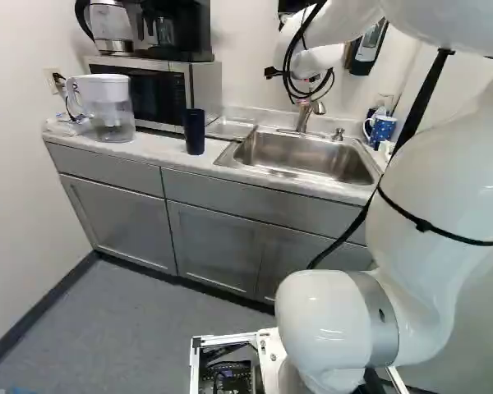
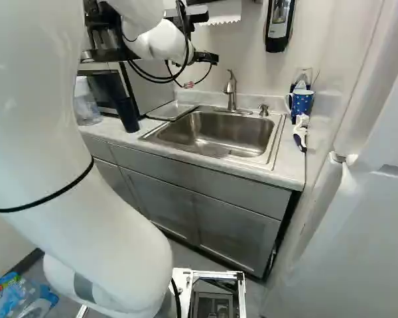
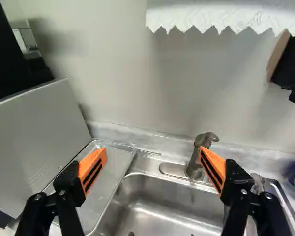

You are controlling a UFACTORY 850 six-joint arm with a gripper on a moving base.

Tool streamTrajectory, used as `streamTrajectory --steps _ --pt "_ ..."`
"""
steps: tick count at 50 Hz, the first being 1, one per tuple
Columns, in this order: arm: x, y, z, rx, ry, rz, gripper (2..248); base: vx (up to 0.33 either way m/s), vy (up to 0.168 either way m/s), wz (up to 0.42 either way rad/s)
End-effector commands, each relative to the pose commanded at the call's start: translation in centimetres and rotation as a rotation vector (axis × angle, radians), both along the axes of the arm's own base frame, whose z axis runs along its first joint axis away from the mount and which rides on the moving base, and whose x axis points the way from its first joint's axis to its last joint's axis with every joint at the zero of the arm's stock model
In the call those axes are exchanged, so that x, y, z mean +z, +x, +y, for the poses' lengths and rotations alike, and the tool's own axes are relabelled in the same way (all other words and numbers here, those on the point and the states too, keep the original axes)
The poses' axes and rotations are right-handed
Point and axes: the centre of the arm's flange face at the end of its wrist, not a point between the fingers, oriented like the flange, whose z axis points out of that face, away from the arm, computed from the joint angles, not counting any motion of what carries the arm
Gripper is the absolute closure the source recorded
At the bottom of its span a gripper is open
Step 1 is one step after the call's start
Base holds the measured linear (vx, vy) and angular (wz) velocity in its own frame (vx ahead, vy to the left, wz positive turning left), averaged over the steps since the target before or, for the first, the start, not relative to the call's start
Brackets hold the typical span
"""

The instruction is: Rinse the cup and place it in the tray

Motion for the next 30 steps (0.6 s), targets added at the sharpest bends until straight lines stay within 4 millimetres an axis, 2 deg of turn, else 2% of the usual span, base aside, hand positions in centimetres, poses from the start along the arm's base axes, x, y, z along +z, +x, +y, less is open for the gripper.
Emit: streamTrajectory --steps 30 --pt "-1.0 2.8 -2.3 -0.033 0.014 0.102 3 0.0 0.0 0.0"
